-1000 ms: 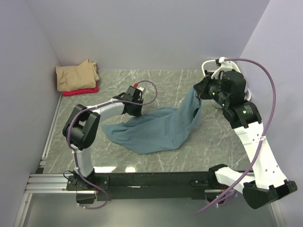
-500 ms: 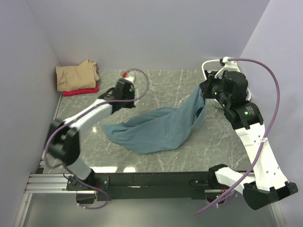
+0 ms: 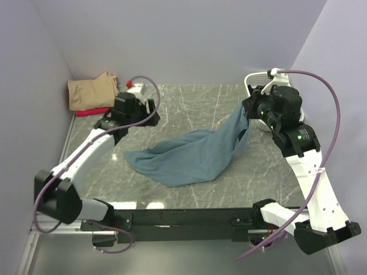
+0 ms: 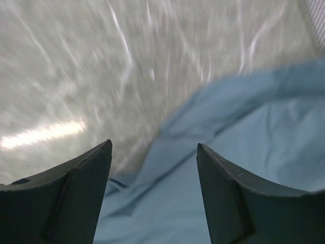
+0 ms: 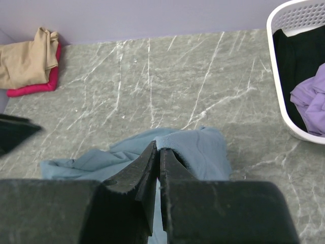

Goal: Fold and stack the t-shirts
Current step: Flatten the tshirt out

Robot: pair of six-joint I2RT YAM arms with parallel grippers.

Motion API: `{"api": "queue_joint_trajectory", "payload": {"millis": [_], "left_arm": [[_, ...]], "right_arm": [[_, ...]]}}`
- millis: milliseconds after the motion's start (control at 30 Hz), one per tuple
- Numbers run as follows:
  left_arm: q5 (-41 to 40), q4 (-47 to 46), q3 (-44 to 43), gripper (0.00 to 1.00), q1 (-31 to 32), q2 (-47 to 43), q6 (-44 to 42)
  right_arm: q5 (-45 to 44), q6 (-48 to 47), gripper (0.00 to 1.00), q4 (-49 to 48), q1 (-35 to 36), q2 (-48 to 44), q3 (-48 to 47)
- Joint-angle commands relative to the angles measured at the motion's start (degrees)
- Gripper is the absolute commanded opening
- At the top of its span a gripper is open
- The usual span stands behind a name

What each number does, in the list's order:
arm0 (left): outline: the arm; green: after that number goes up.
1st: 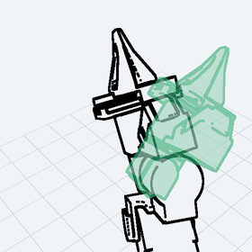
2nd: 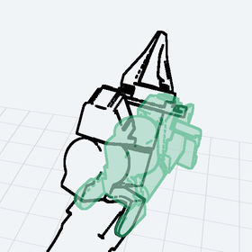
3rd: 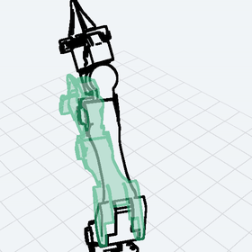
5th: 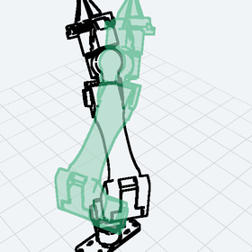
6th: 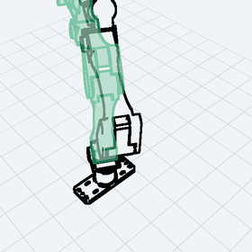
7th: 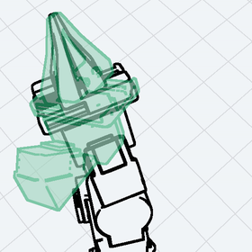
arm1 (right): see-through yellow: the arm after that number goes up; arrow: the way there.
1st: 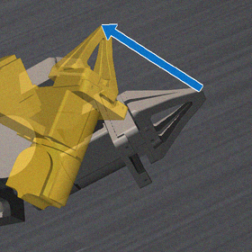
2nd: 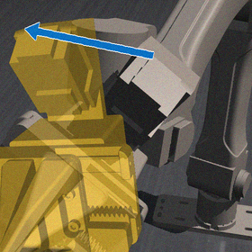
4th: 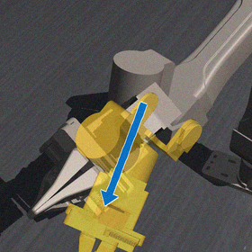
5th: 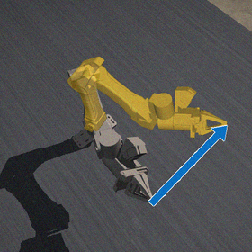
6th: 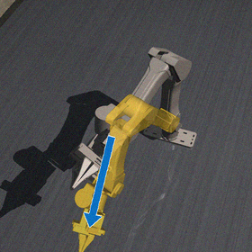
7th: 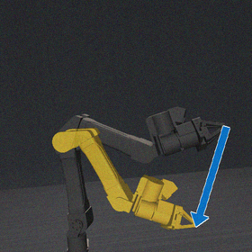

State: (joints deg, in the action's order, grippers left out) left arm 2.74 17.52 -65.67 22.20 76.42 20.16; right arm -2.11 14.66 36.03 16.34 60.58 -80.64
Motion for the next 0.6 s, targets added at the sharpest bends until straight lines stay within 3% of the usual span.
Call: {"api": "queue_joint_trajectory", "payload": {"millis": [0, 200, 567], "left_arm": [[14.73, -4.50, 3.44, 0.72, 0.04, 5.38, 0.75], [23.61, -9.52, 6.78, 0.72, 0.04, 10.58, 1.28], [21.34, -7.24, 5.55, 0.73, 0.13, 18.84, -0.65]], "right_arm": [[0.35, -0.42, 0.09, -3.42, -0.34, -0.72, -1.10], [0.61, -0.68, 0.10, -3.51, -0.25, -0.46, -0.75], [1.84, -0.50, 0.10, -4.04, -0.43, -0.64, -0.22]]}}
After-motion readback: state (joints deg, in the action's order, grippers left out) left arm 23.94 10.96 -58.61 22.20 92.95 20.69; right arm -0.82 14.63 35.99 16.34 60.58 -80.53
